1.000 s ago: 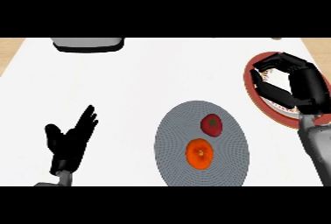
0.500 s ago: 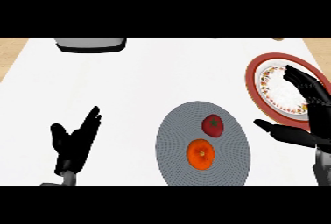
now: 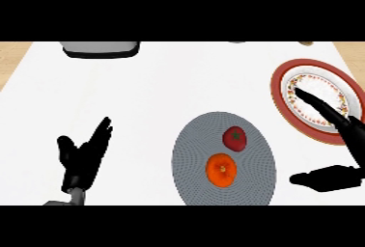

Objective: Pick the squash from the placemat and place it in the plate

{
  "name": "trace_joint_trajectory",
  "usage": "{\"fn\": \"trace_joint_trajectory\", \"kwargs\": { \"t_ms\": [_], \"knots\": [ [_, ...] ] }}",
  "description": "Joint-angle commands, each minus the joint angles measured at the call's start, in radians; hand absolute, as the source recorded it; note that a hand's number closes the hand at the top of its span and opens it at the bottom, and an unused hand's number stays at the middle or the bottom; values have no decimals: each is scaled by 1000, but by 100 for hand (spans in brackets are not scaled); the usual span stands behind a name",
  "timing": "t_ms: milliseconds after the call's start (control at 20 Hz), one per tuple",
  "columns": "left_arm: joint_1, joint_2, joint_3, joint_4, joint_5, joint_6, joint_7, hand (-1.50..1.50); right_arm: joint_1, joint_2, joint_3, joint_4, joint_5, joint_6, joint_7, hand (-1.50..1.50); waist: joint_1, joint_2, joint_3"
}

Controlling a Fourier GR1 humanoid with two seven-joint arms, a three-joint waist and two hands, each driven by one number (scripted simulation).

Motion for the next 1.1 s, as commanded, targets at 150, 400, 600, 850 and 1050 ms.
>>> {"fn": "trace_joint_trajectory", "kwargs": {
  "t_ms": [150,400,600,850,1050],
  "knots": [
    [37,-10,-7,22,0,-31,-20,0,-70,6,167,-128,166,64,337,-150,11,4,-3],
    [29,-3,17,-14,-1,-38,23,0,-78,106,256,-207,254,106,480,-150,8,5,-2],
    [73,-43,-18,-24,-55,-4,-8,0,-101,205,320,-101,392,76,498,-150,11,6,-2],
    [1,-37,21,13,-25,-40,36,0,-69,274,391,-51,446,101,504,-150,8,6,-1],
    [-1,-37,49,45,-37,-58,8,0,-102,334,343,-1,425,169,507,-150,8,7,-2]
  ]
}}
